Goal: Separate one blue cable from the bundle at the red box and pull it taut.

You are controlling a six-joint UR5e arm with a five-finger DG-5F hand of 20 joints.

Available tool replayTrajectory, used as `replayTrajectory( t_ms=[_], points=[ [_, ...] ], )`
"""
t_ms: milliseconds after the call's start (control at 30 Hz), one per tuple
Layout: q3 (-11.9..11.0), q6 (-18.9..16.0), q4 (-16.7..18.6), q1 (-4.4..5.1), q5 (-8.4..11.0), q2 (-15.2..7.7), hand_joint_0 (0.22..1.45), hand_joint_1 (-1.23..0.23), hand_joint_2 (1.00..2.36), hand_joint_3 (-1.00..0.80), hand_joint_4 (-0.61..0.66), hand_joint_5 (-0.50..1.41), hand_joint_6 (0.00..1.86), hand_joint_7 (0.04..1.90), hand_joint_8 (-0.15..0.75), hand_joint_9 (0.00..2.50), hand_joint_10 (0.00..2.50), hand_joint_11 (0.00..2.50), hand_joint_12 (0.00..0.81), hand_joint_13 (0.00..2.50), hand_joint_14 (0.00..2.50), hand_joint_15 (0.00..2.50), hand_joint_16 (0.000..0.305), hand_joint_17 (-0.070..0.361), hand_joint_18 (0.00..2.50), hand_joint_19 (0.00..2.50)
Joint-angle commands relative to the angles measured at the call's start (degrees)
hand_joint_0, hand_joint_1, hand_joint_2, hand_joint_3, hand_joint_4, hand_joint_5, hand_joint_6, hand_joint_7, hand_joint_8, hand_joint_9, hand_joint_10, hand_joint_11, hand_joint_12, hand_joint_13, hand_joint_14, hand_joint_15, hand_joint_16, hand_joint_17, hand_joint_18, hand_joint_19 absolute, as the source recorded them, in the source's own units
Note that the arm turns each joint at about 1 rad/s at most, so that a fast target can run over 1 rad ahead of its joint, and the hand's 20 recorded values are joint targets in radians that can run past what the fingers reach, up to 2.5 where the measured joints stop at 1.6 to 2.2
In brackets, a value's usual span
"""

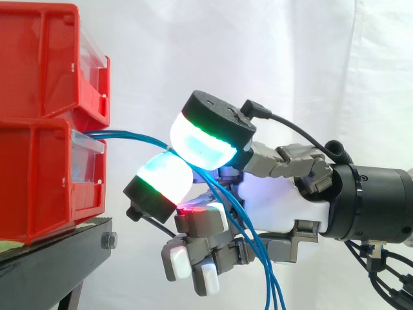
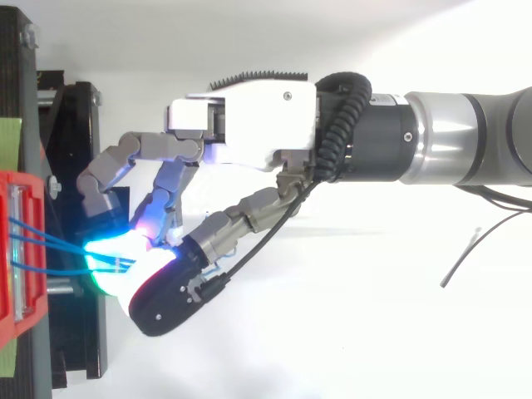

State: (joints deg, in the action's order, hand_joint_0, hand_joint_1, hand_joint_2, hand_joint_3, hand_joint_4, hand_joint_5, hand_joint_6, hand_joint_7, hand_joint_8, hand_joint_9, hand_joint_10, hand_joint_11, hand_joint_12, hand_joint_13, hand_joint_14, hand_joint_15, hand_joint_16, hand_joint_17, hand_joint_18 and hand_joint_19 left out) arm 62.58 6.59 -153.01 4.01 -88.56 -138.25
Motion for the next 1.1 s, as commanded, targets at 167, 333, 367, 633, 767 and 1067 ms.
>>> replayTrajectory(
  t_ms=[167, 333, 367, 633, 767, 1067],
  points=[
    [0.0, 0.1, 0.0, -0.05, -0.04, 0.0, 0.57, -0.81, 1.0, -0.5, 0.11, -0.18, 0.91, 1.13, 0.276, 1.14, 0.03, 1.19, 0.356, 0.97, 0.02, 0.67, 0.05, 0.112, 0.87, 0.83],
    [0.0, 0.1, 0.0, 0.03, 0.05, 0.0, 0.5, -0.55, 1.0, -0.5, 0.12, -0.17, 0.89, 1.07, 0.303, 1.2, 0.02, 1.17, 0.379, 1.0, 0.02, 0.66, 0.055, 0.124, 0.91, 0.85],
    [0.0, 0.1, 0.0, 0.03, -0.04, 0.0, 0.5, -0.51, 1.0, -0.5, 0.12, -0.17, 0.89, 1.08, 0.301, 1.2, 0.02, 1.16, 0.376, 1.0, 0.02, 0.67, 0.055, 0.123, 0.91, 0.84],
    [-0.1, 0.2, 0.0, 0.03, 0.05, 0.0, 0.59, -0.59, 1.02, -0.26, 0.09, -0.15, 0.86, 1.15, 0.283, 1.19, 0.03, 1.19, 0.364, 0.99, 0.03, 0.7, 0.051, 0.114, 0.87, 0.89],
    [-0.1, 0.2, 0.0, -0.05, -0.04, 0.0, 0.6, -0.77, 1.02, -0.16, 0.1, -0.17, 0.88, 1.16, 0.295, 1.15, 0.03, 1.17, 0.376, 0.99, 0.03, 0.68, 0.054, 0.123, 0.89, 0.87],
    [-0.1, 0.2, -0.1, 0.03, 0.05, 0.0, 0.68, -0.83, 1.0, -0.49, 0.09, -0.18, 0.9, 1.12, 0.272, 1.14, 0.03, 1.18, 0.352, 0.97, 0.03, 0.68, 0.05, 0.111, 0.87, 0.85]
  ],
)
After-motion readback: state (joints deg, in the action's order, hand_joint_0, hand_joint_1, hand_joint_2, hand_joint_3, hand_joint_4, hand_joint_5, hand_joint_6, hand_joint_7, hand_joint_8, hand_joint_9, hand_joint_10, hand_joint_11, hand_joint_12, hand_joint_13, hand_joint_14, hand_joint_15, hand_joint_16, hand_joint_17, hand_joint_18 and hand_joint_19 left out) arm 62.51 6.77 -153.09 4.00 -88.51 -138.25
